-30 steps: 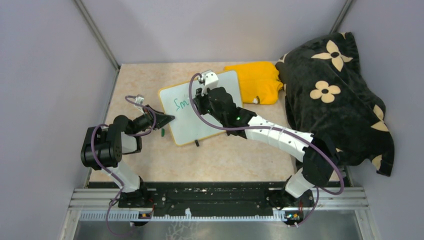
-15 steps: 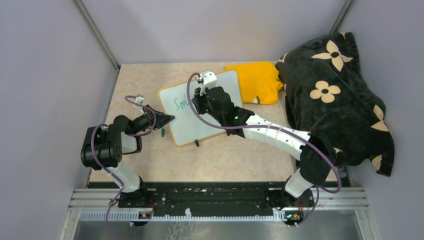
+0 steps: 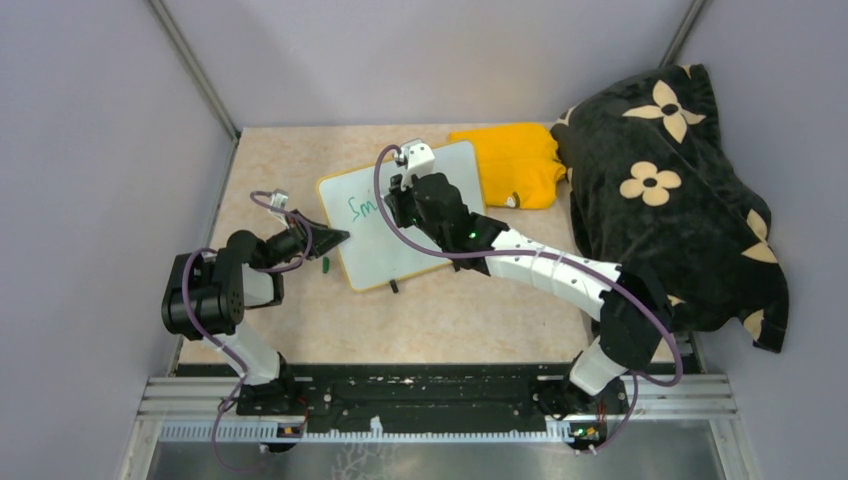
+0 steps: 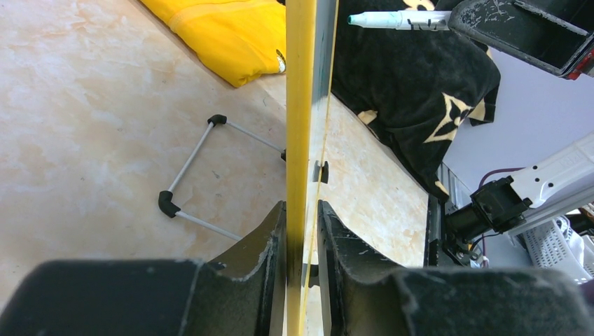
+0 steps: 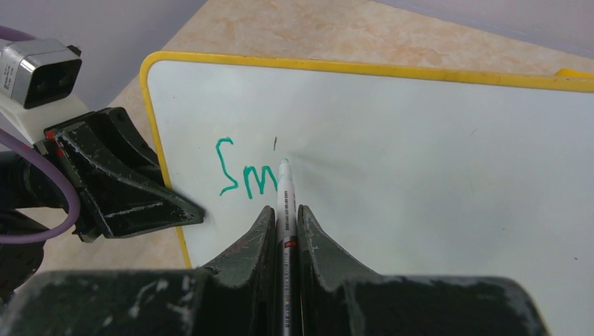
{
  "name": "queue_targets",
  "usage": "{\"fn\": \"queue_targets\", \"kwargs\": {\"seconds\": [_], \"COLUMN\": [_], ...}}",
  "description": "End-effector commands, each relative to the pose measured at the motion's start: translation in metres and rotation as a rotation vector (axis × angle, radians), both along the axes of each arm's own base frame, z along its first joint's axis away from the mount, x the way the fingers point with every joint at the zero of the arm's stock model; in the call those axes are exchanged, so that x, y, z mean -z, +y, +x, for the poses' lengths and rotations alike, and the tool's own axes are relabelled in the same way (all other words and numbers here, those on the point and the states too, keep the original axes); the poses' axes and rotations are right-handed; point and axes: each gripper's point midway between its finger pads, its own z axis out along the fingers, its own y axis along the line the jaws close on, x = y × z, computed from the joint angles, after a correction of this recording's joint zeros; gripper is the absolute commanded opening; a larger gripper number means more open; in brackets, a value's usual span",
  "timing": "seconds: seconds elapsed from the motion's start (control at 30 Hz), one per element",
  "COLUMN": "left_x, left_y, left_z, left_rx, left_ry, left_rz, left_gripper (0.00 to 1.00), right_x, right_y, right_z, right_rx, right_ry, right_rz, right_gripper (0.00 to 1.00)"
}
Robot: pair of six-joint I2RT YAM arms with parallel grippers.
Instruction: Write a sentence on the whiteboard
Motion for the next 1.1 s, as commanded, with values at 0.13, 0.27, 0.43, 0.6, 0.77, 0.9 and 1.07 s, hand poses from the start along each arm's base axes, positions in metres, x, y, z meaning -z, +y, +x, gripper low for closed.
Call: {"fn": "queue_targets", "kwargs": {"seconds": [0.13, 0.27, 0.43, 0.6, 0.77, 0.9, 1.07], "left_x": [-0.016, -0.016, -0.016, -0.016, -0.016, -0.016, -0.016], "left_y": [-0.001, -0.001, -0.001, -0.001, -0.001, -0.001, -0.001], "left_z": [0.003, 0.003, 0.002, 0.003, 0.003, 0.003, 0.003], "left_rx": [0.005, 0.006, 0.005, 0.005, 0.006, 0.005, 0.005], "left_ry": [-0.115, -0.116, -0.116, -0.116, -0.116, -0.115, -0.115], "left_rz": [0.027, 0.027, 0.027, 0.027, 0.027, 0.027, 0.027], "left_gripper": [0.26, 0.26, 0.25, 0.25, 0.24, 0.24, 0.24], "right_x": [-0.009, -0.006, -0.001, 0.006, 0.012, 0.018, 0.022], "right_y": [-0.001, -0.001, -0.002, -0.004, -0.007, -0.01, -0.014], "right_z": [0.013, 0.013, 0.014, 0.014, 0.011, 0.008, 0.005], "right_rx": [0.033, 0.034, 0.04, 0.043, 0.044, 0.044, 0.047], "right_ry": [-0.028, -0.022, -0.013, -0.002, 0.009, 0.018, 0.025], "right_rz": [0.033, 0.027, 0.02, 0.012, 0.006, 0.001, 0.0], "right_gripper": [0.0, 0.0, 0.0, 0.0, 0.0, 0.0, 0.0]}}
